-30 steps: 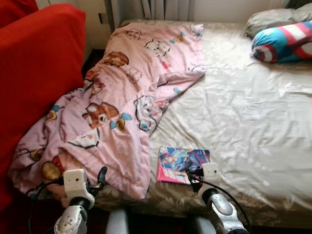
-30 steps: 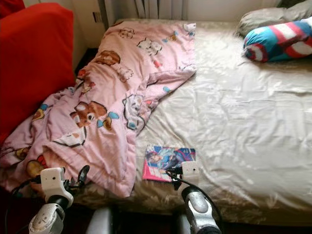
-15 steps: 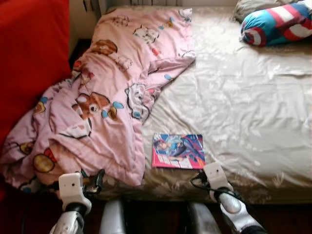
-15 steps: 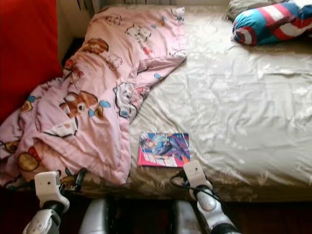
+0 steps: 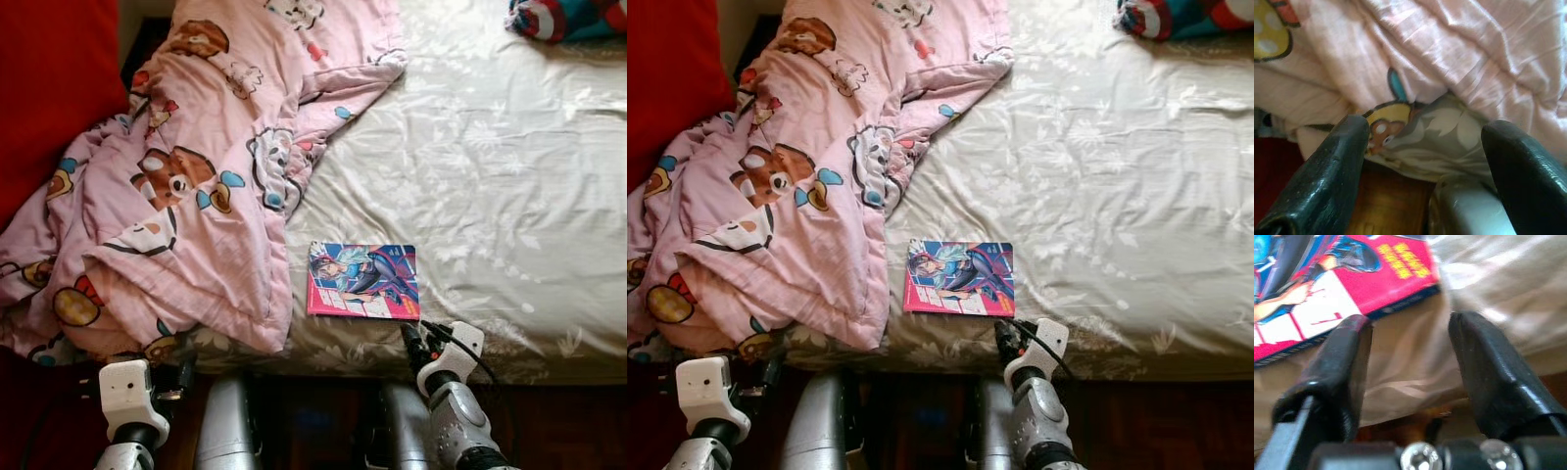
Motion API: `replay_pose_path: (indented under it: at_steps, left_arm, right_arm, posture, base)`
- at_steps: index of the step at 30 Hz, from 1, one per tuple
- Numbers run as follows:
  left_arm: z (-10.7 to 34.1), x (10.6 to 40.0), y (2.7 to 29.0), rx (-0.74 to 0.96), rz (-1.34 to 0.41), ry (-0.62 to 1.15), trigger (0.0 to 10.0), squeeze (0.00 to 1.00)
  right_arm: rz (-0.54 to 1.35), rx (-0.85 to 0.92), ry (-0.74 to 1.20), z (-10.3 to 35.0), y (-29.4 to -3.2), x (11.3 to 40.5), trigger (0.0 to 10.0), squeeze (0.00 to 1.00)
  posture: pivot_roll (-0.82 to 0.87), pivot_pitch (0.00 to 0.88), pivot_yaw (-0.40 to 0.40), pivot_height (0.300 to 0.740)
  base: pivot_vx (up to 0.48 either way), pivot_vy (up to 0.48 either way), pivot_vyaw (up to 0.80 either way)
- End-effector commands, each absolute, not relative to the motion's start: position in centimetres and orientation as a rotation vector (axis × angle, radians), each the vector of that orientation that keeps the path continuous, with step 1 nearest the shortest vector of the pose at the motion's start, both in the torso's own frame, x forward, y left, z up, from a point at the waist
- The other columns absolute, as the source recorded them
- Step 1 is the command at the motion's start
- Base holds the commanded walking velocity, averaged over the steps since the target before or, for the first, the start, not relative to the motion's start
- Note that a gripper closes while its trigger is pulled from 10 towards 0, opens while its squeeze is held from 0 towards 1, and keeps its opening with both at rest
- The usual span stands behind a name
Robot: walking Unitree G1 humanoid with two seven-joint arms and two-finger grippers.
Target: Clean up the room
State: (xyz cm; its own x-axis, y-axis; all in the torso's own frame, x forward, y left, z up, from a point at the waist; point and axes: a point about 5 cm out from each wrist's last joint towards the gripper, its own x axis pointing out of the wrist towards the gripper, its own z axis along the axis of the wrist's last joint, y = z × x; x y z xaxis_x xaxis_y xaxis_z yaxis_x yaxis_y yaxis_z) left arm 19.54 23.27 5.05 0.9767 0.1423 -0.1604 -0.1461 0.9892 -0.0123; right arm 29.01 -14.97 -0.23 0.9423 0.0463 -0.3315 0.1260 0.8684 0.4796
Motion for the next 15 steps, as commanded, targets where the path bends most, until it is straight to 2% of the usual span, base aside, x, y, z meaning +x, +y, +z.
replay_pose_path:
  at_steps: [1, 9, 15]
  left_arm:
    - [4.6, 18.7, 24.0, -0.018, 0.168, 0.197, 10.0, 0.0]
    - [4.9, 18.8, 24.2, -0.009, 0.164, 0.206, 10.0, 0.0]
    - [5.1, 18.6, 24.3, -0.002, 0.154, 0.209, 10.0, 0.0]
  right_arm:
    - [-0.042, 0.545, 0.345, -0.5, -14.8, 28.6, 10.0, 0.0]
    - [0.027, 0.627, 0.329, -0.9, -13.7, 27.9, 10.0, 0.0]
    - [0.011, 0.665, 0.355, -1.6, -13.6, 27.3, 10.0, 0.0]
  posture:
    - [0.13, 0.386, -0.011, 0.617]
    - [0.14, 0.376, 0.001, 0.617]
    - [0.15, 0.381, 0.013, 0.617]
  base:
    - [0.0, 0.0, 0.0]
    - [0.0, 0.0, 0.0]
    - [0.0, 0.0, 0.0]
